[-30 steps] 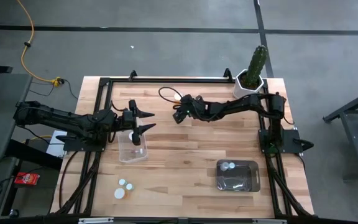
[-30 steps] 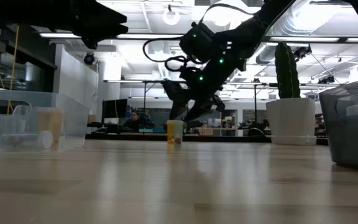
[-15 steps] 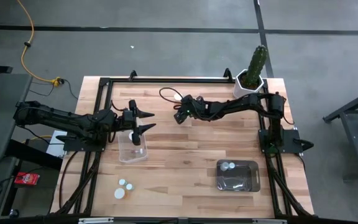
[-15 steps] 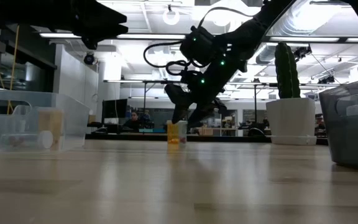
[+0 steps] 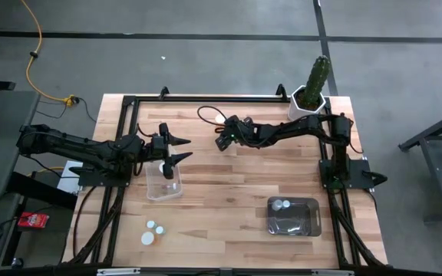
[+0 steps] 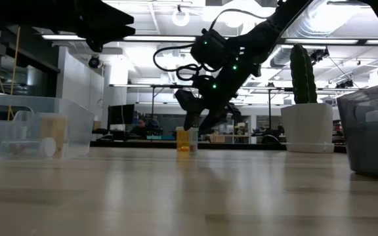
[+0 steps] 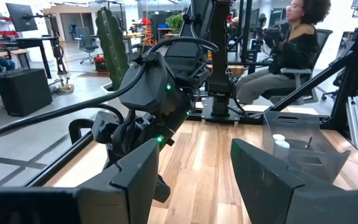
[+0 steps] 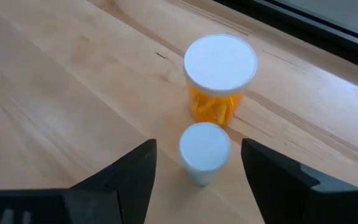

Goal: Pick and place medicine bottles into bin by pill shape (circle, oval)
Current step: Put the blue capsule bottle into the transparent bin

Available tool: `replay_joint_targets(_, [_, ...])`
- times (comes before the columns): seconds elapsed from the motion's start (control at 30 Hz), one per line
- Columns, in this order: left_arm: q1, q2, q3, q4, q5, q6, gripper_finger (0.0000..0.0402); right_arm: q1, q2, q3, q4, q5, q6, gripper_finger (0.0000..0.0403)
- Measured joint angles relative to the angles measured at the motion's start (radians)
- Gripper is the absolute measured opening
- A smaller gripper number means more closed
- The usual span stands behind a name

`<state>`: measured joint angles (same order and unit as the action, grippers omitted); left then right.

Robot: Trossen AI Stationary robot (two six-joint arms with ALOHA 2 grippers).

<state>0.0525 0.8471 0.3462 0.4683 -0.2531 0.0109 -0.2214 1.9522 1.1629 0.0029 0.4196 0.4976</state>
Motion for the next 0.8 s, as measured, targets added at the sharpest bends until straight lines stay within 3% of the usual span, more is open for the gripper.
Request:
replay_joint_targets(0.4, [0.0, 0.0, 0.0, 0.0, 0.0, 0.0, 0.0188, -0.001, 0.0, 0.0, -0.001, 0.004, -0.013, 0.0113])
replay_joint_targets(0.63, [0.0, 0.0, 0.0, -0.002, 0.0, 0.0, 0.0188, 0.018, -0.039, 0.0, -0.043, 0.009, -0.115, 0.01])
replay_joint_targets(0.8, [0.0, 0.0, 0.0, -0.046, 0.0, 0.0, 0.0188, 0.071, -0.111, 0.0, -0.173, 0.114, -0.14, 0.0099])
